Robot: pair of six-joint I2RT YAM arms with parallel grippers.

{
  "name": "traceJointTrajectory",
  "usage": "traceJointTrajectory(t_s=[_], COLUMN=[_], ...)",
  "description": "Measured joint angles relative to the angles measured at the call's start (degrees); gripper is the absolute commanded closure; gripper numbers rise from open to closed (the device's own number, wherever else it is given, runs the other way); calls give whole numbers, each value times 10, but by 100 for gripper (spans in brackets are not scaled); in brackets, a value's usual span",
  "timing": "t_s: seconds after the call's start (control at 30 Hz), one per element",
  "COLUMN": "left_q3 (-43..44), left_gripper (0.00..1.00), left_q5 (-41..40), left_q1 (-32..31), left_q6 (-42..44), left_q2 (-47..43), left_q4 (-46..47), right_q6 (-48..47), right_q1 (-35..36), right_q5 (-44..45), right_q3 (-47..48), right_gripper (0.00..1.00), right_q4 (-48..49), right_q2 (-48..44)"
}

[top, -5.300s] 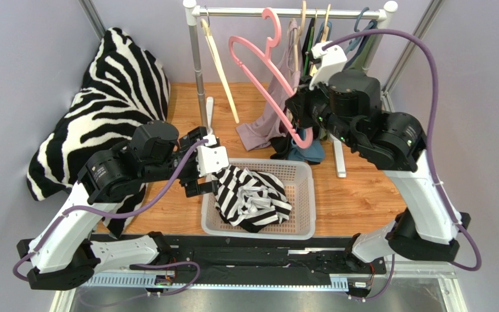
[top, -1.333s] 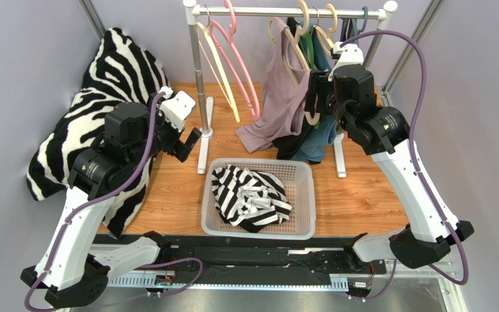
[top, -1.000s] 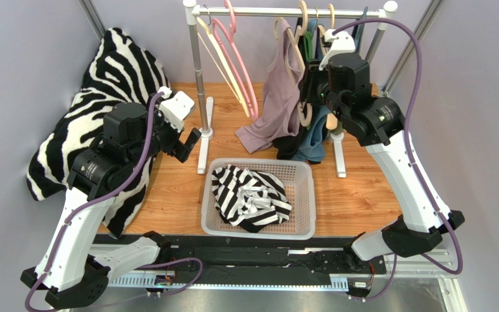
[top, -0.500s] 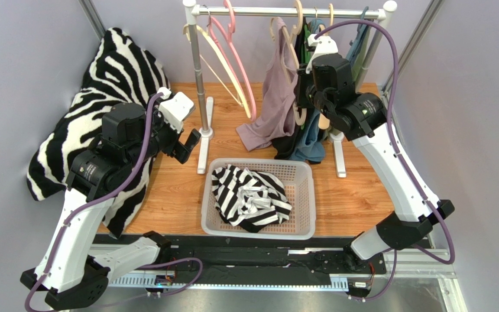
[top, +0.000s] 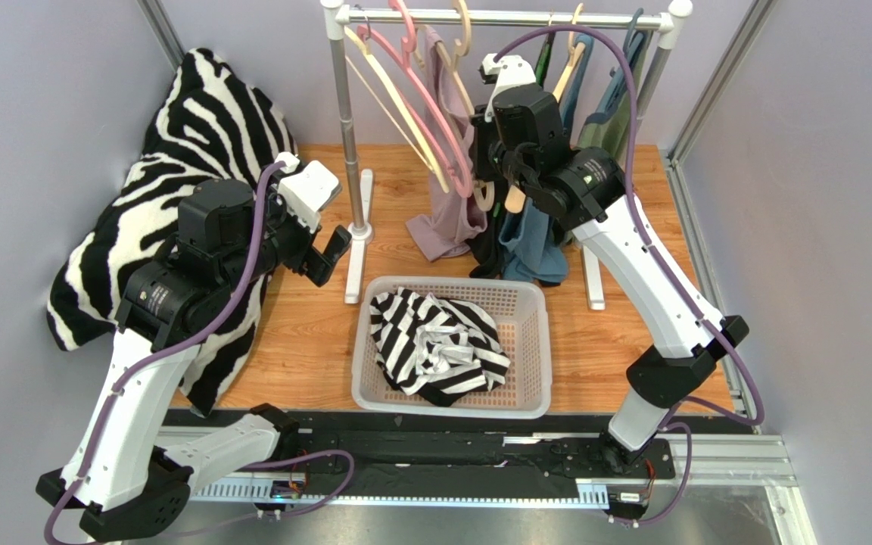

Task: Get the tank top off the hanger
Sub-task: Pick up the hanger from the clothesline.

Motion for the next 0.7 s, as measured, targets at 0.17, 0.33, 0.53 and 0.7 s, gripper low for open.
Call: traceJointTrajectory(t_s=[0.17,0.33,0.53,0.7], left_q3=[0,0,0,0], left_gripper=[1,1,1,1], left_q5=[5,9,11,11], left_q1=[0,0,0,0], left_q6=[0,0,0,0], left_q2=[0,0,0,0], left_q4=[0,0,0,-1], right_q6=[0,-2,-2,-2], right_q1=[3,2,-26,-52], right_q5=[18,54,81,97], right_q3=[-13,-86,-157,-179], right_gripper=[100,100,100,100], right_q4=[8,40,54,51], right_q2=[-5,-39,-107,-146])
